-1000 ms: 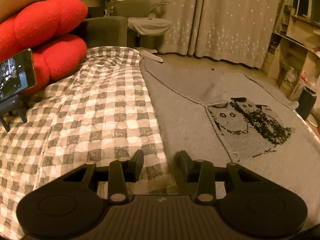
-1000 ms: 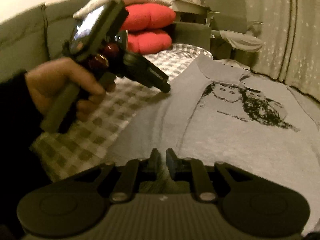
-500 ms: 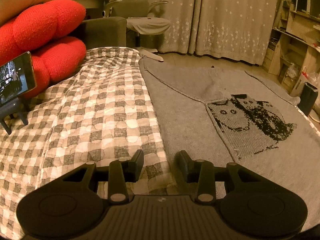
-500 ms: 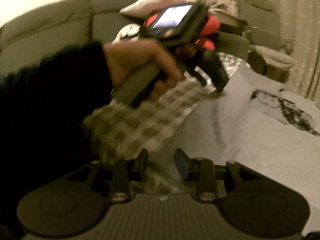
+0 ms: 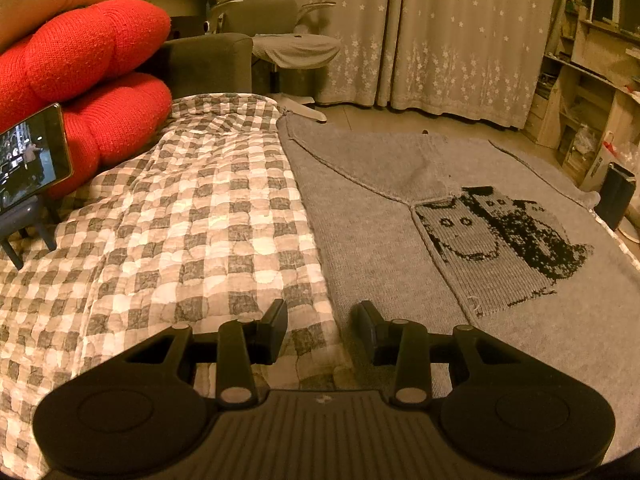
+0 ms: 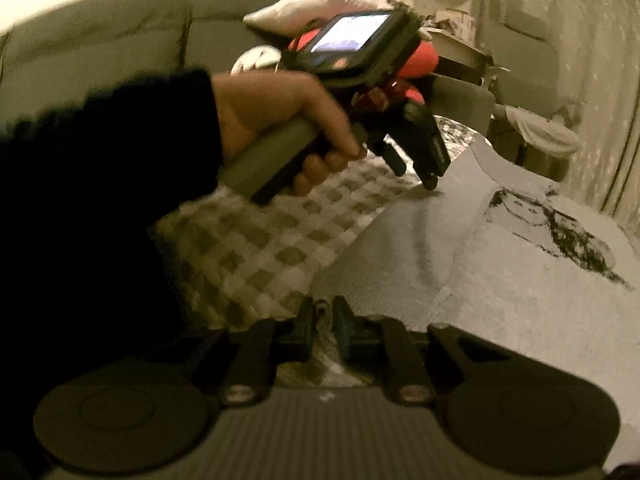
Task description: Fold clothes
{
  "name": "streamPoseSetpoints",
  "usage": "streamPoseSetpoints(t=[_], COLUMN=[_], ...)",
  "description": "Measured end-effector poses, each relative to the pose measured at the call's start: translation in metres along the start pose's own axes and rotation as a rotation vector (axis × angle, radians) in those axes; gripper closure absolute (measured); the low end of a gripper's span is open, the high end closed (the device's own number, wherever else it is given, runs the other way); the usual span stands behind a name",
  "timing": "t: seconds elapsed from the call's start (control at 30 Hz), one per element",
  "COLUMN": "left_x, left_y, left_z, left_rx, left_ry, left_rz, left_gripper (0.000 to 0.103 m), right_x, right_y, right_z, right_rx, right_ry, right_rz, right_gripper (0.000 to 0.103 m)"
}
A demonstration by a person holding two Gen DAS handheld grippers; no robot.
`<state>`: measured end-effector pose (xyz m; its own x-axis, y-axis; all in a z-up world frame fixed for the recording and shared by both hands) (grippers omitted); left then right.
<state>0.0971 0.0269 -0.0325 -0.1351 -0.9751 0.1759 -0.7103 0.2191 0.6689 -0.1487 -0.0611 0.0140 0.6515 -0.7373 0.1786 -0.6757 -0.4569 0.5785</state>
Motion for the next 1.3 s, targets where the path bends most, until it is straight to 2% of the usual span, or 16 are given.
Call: streamPoseSetpoints(t=[0.13,0.27,0.53,0.63,0.97,1.13,1.2,1.3], left_x=[0.000,0.001,0.000,0.000,-0.001,0.001,0.006,0.019], left_y=[0.000,0.000,0.000,0.000,0.002,0.009,0.011,0.011], left_z=[0.000,0.001,0.000,-0.001,-0.002,-0.006,-0.006,-0.002], left_rx=[-0.001,-0.001,0.000,0.001,0.013,0.047,0.053,0.041], left_ry=[-0.002,-0.010,-0.012,-0.014,-0.018,-0.016,-0.023,-0.055], left_rz=[-0.003,-0.010,-0.015,-0.017,-0.020,0.005,0.036,0.079], left_gripper=[0.066,0.066,0.066,0.066,0.066,0.066,0.066,0.066], right_x=[0.003,0.002,0.000,-0.003,-0.002,0.011,0.017,0.025], right_y=[0.009,-0.003,-0.005,-0.004,0.009,0.017,0.012,0.000], right_z=[-0.007,0.005,0.007,0.006,-0.001,-0.011,-0.006,0.010], right_rx=[0.031,-0.017,-0.030,-0.032,-0.005,0.043,0.022,-0.055], right_ry=[-0.050,-0.063,-0.068,-0.061,-0.093,-0.148,-0.156,-0.185], right_rz=[-0.015,-0.030,-0.030,-0.038,-0.065,-0.052,-0.018,0.013], right_gripper=[0.092,0.092,0.091,0.085,0.085,0.085,0.085,0.085])
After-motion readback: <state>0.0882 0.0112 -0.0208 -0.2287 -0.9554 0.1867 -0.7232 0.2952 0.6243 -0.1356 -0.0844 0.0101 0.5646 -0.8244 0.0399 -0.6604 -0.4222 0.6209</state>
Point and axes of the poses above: each gripper's, at about its wrist camera, not at the fingertips, and y roughly against the way its jaws point, x to its right, z to its underside, the point moved 7 cm from there along -y, roughly the way its jaws point, and after that the axes turned 8 degrees about y, right-handed, at the moved point
